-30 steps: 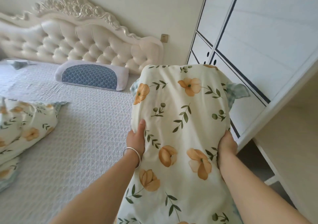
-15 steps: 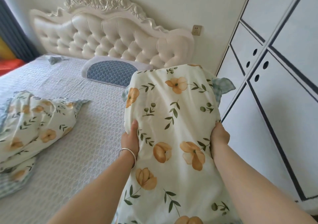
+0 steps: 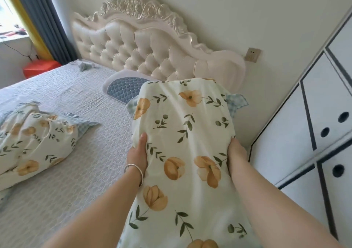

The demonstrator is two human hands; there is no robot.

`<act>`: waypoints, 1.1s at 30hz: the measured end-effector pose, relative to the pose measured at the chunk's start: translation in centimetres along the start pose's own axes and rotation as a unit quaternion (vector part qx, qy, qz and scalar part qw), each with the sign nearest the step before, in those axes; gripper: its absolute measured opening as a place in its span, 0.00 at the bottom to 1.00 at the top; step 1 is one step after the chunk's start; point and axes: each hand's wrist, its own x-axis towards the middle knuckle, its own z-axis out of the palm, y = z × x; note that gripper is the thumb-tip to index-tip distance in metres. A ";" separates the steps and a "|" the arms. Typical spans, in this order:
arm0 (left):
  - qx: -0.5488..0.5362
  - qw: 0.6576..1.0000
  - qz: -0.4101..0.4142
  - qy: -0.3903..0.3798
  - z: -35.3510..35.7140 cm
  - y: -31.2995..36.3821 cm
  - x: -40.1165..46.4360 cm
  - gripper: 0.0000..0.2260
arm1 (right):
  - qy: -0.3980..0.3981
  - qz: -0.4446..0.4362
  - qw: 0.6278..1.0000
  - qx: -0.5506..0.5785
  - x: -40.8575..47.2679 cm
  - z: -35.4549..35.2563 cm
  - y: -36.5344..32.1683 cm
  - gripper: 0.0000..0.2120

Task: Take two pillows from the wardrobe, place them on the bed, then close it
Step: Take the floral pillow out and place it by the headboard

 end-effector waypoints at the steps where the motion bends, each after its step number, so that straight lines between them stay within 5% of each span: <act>1: -0.009 1.000 0.000 0.006 1.3 0.5 1.4 0.27 | -0.001 0.002 1.000 -0.015 1.7 0.8 -1.2 0.24; 19: -0.062 0.992 -0.027 0.102 22.0 15.1 31.4 0.27 | -0.064 -0.092 0.971 -0.213 31.3 22.3 -26.6 0.25; 26: -0.127 0.971 -0.061 0.191 24.7 16.0 40.4 0.26 | -0.154 -0.083 0.946 -0.274 39.4 33.5 -29.7 0.24; 33: -0.161 0.920 -0.115 0.337 26.8 17.5 49.6 0.28 | -0.293 -0.104 0.882 -0.355 47.3 47.8 -32.7 0.24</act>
